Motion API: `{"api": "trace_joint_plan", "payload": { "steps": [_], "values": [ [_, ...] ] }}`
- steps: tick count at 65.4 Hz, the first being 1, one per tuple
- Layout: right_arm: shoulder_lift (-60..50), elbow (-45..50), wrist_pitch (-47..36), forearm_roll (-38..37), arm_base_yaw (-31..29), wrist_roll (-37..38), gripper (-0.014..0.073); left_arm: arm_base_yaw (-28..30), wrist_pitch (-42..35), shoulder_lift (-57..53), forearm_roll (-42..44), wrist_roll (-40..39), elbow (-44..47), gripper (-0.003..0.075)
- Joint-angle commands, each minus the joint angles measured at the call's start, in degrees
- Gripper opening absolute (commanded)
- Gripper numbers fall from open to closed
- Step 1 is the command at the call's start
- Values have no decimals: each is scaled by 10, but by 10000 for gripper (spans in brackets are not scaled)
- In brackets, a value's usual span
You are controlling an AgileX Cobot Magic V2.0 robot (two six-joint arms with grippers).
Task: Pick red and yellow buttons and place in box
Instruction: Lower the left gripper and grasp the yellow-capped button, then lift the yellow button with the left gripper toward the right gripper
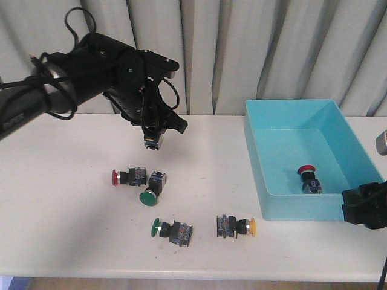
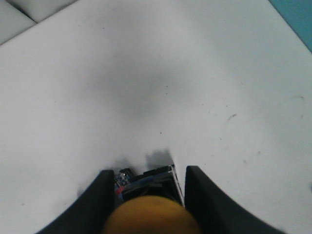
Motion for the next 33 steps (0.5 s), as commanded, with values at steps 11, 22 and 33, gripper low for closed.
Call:
{"api": "trace_joint_plan", "payload": {
  "steps": [11, 22, 33],
  "values": [
    [-9, -15, -33, 4, -2, -7, 436, -4, -141, -171, -16, 4, 180, 164],
    [-9, -15, -32, 5, -2, -7, 436, -4, -221, -257, -107, 76, 318, 164],
    [-9, -15, -32, 5, -2, -7, 436, -4, -278, -321, -279, 227, 422, 164]
  ]
}}
